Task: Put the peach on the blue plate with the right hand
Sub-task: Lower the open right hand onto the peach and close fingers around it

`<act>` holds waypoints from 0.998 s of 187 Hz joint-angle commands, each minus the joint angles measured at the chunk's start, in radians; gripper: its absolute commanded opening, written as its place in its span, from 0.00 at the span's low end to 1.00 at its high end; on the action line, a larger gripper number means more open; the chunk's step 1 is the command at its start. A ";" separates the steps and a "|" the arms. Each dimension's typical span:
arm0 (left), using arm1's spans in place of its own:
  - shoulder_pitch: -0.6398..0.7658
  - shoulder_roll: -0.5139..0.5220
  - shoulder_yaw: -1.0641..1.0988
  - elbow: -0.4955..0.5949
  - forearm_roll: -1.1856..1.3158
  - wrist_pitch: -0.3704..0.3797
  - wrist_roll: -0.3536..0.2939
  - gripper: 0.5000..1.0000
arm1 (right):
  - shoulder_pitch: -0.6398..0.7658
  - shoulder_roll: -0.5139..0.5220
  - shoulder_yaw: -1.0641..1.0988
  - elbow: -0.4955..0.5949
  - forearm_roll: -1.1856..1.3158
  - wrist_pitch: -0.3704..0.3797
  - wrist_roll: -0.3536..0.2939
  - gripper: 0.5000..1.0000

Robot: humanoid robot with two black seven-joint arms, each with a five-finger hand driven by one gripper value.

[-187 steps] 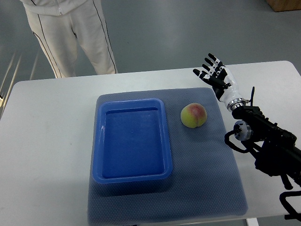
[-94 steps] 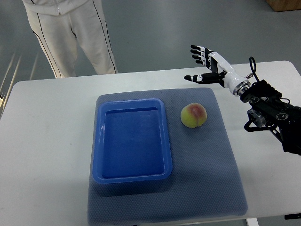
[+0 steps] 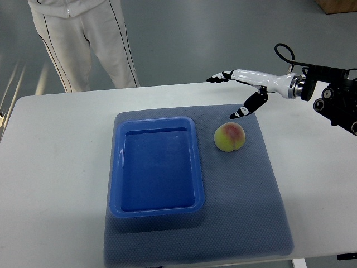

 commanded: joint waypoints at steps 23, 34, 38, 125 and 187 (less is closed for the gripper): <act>0.000 0.000 0.000 -0.001 0.000 0.000 0.000 1.00 | 0.068 -0.024 -0.165 0.052 -0.128 0.014 0.019 0.86; 0.000 0.000 0.000 -0.001 0.000 0.000 0.000 1.00 | 0.068 -0.024 -0.174 0.052 -0.129 0.014 0.019 0.86; 0.000 0.000 0.000 -0.001 0.000 0.000 0.000 1.00 | 0.066 -0.016 -0.217 0.052 -0.148 0.008 0.019 0.86; 0.000 0.000 0.002 -0.001 0.000 0.000 0.000 1.00 | 0.049 0.051 -0.231 0.001 -0.194 -0.045 -0.017 0.86; 0.000 0.000 0.002 -0.001 0.000 0.000 0.000 1.00 | 0.020 0.068 -0.232 -0.006 -0.194 -0.051 -0.024 0.86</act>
